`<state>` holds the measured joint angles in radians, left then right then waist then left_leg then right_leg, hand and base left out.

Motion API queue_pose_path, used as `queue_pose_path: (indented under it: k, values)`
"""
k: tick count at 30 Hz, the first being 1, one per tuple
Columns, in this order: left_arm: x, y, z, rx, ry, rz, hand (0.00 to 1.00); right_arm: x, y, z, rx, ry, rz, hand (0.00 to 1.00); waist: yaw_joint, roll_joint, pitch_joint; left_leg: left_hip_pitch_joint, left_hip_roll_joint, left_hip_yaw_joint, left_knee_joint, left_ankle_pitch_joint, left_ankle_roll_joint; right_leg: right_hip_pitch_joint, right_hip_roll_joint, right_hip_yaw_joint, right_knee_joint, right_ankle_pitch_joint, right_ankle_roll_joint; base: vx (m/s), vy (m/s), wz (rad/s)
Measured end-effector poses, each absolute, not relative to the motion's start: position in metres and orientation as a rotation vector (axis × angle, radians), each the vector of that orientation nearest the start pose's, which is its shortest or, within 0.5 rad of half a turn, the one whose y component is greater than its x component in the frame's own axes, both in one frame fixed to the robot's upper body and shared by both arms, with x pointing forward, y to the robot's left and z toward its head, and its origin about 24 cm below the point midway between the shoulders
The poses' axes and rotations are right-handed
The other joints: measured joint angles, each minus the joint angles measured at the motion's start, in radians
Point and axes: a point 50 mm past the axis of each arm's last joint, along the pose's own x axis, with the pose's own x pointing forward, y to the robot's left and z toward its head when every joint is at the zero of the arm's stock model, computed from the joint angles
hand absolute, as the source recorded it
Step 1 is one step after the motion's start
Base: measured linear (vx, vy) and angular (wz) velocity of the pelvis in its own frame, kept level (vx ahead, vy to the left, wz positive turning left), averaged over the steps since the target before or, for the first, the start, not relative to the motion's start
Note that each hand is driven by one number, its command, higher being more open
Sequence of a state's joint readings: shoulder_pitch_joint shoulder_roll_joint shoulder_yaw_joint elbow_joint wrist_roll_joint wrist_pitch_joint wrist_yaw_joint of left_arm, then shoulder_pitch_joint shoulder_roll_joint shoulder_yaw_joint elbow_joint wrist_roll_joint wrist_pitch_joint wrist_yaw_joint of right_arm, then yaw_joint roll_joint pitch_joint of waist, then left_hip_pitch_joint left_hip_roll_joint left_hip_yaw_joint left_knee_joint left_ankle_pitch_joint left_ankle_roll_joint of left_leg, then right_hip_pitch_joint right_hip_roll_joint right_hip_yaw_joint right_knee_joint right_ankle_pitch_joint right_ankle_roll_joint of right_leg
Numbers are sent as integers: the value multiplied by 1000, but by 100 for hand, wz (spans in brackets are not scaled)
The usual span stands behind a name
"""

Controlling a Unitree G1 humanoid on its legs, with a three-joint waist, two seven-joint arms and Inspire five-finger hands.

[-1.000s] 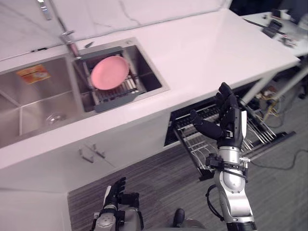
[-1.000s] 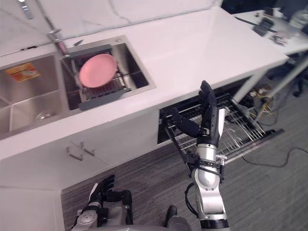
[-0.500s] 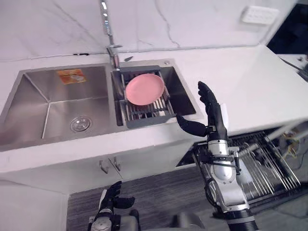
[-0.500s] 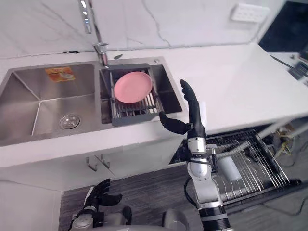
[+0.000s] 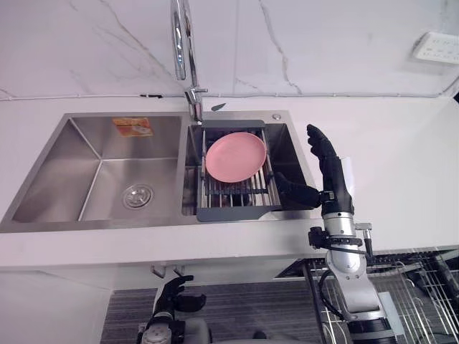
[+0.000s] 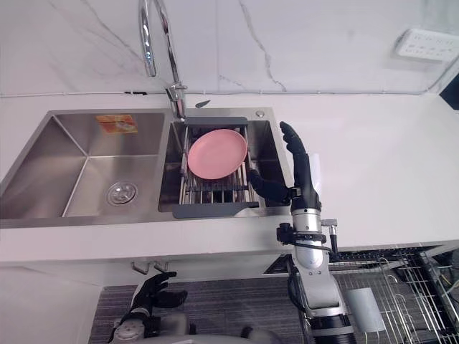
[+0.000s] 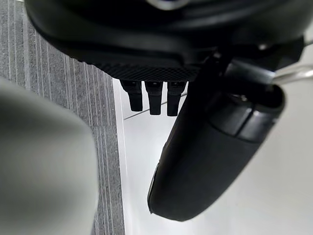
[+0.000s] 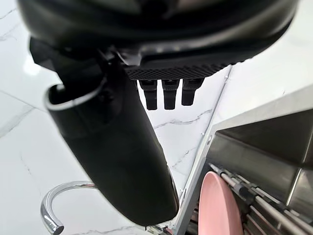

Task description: Walk over to the sink, pick up the cup, carry it to the dishwasher, place the cup inside the dishwasher, then close the dishwasher door

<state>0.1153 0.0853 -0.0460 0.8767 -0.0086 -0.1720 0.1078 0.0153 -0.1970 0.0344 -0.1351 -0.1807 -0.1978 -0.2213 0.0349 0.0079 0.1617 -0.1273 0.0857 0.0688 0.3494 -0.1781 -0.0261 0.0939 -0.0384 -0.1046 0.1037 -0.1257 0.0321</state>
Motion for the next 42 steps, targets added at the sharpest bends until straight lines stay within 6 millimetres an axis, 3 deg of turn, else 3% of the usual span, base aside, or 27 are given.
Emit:
queue_pose_path:
  k: [1, 4, 11, 12, 18, 24, 33, 42]
  values:
    - [132, 183, -137, 128, 805, 118, 90, 245, -176, 94, -333, -358, -143, 90, 2, -12, 7, 17, -23, 2, -48, 29, 7, -4, -17, 1, -4, 1, 3, 47, 103, 17]
    - [133, 183, -137, 130, 805, 124, 90, 246, -175, 91, -333, -348, -137, 90, 7, -11, 10, 45, -53, 2, -113, 62, 19, -4, -42, 11, -10, 5, 9, 21, 73, 10]
    - [129, 185, -140, 151, 827, 126, 90, 246, -176, 85, -344, -319, -138, 90, -10, -13, 9, 115, -64, 12, -283, 153, 15, -14, -48, 27, -18, 13, 22, -25, -19, -5]
    - [122, 186, -144, 164, 864, 121, 90, 246, -175, 73, -384, -265, -120, 90, -23, -15, -29, 138, -72, -1, -406, 242, 22, -39, -35, 39, -52, 25, 26, 0, 0, 0]
    - [121, 186, -145, 161, 867, 123, 90, 246, -174, 70, -376, -253, -123, 90, -23, -13, -31, 141, -72, -1, -406, 242, 21, -36, -35, 38, -52, 25, 26, 0, 0, 0]
    - [117, 183, -148, 139, 891, 137, 90, 238, -169, 43, -319, -132, -155, 90, -21, 1, -41, 173, -72, -1, -419, 242, 21, -3, -35, 37, -58, 25, 26, 0, 0, 0]
    - [113, 184, -150, 109, 916, 151, 90, 238, -169, 41, -284, -114, -218, 90, -16, -1, -47, 191, -73, -28, -436, 252, 25, 14, -38, 14, -58, 24, 28, -33, -15, 8]
    - [114, 184, -150, 95, 909, 150, 90, 248, -176, 53, -423, -160, -205, 90, -2, -3, -46, 177, -74, -35, -437, 253, 25, 8, -38, 8, -58, 24, 28, -1, -4, 1]
